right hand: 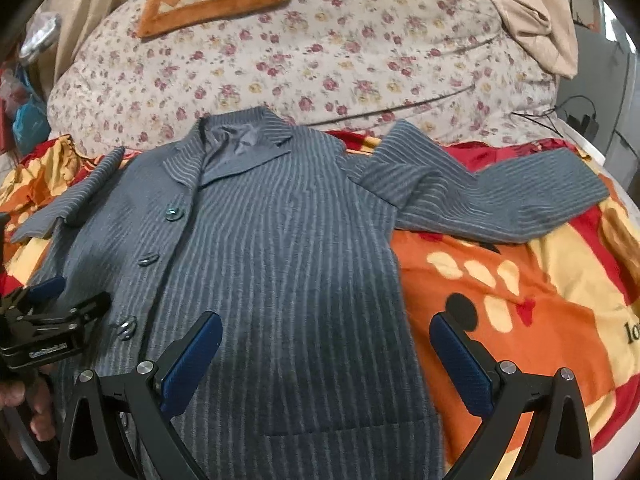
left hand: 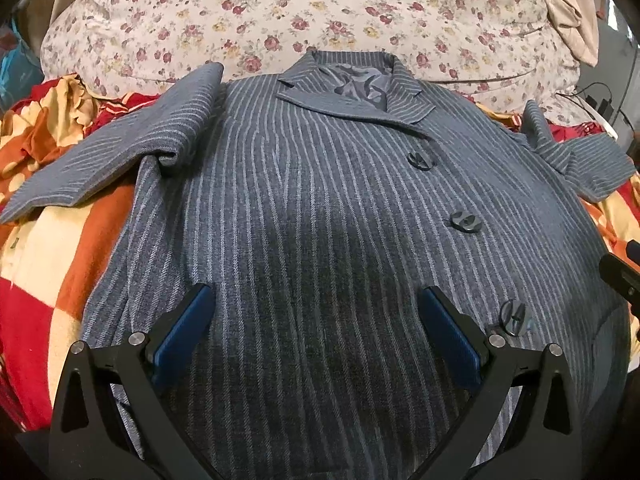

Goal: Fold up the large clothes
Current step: 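Grasp the jacket sleeve cuff with the left gripper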

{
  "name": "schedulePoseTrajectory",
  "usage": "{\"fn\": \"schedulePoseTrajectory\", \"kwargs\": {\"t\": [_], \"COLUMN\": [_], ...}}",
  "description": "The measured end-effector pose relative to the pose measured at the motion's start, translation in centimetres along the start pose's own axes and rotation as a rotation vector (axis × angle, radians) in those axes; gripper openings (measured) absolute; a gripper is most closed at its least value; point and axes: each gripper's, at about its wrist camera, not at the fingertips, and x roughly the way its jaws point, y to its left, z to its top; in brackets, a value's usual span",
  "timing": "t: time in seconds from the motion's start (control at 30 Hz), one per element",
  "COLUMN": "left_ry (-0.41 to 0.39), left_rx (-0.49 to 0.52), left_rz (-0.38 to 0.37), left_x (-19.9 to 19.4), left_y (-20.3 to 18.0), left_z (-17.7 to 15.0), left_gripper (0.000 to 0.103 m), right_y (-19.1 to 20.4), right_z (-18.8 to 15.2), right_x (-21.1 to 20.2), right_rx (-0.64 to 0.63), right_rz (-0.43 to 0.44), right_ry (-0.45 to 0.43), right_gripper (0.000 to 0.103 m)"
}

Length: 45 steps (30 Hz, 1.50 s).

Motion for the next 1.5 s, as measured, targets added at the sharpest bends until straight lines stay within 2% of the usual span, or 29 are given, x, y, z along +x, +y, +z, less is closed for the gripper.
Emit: {"fn": "schedulePoseTrajectory", "kwargs": {"t": [0.1,0.23,0.4,0.53,0.67,0.8,0.9,1.0,1.1,1.2,1.3,1.43,1.5], "left_ry": [-0.09,-0.236,-0.292,-0.298,-0.3,-0.29,-0.226,-0.179,-0.162,-0.119,-0.111,-0.096,-0.09], "left_rx": [-0.003,-0.005,-0.05,-0.186,-0.315,-0.443,-0.537,-0.531,-0.507,-0.528,-0.582,-0.737,-0.804], "left_rz": [-0.022,0.028,0.076,0.097,0.189,0.283,0.344,0.358,0.303,0.18,0.058,0.012,0.016], "left_x": [-2.5,-6.1,-8.7,-10.8,-12.9,-13.5,-12.0,-10.3,-8.3,-5.6,-2.8,0.2,1.3], "left_y": [0.3,1.5,5.0,10.7,17.2,24.1,29.2,30.9,31.8,32.7,33.5,35.7,36.7], "left_z": [0.3,0.9,2.6,3.3,2.7,0.2,-1.7,-2.1,-1.2,0.5,2.3,3.3,3.4], "left_gripper": [0.102,0.102,0.102,0.102,0.102,0.102,0.098,0.097,0.097,0.097,0.096,0.096,0.096], "right_y": [-0.8,-1.6,-1.6,-1.5,-1.3,0.0,1.3,2.6,4.2,5.4,5.3,5.2,5.3], "right_z": [-0.1,-0.1,-0.1,-0.1,0.2,0.4,0.1,-0.5,-1.3,-2.1,-2.4,-2.5,-2.6], "right_x": [-0.1,-0.1,-0.2,0.0,-0.6,-2.0,-0.7,0.9,2.3,3.1,3.2,3.5,3.5], "right_rx": [0.028,0.069,0.079,0.085,0.093,0.051,0.002,-0.036,-0.116,-0.192,-0.19,-0.189,-0.193], "right_rz": [-0.01,-0.013,-0.017,-0.019,0.02,0.096,0.115,0.151,0.145,0.127,0.134,0.139,0.136], "right_ry": [0.01,0.029,0.033,0.037,0.003,-0.069,-0.01,0.077,0.146,0.171,0.162,0.153,0.147], "right_gripper": [0.103,0.103,0.103,0.103,0.103,0.103,0.103,0.103,0.103,0.103,0.103,0.103,0.103]}}
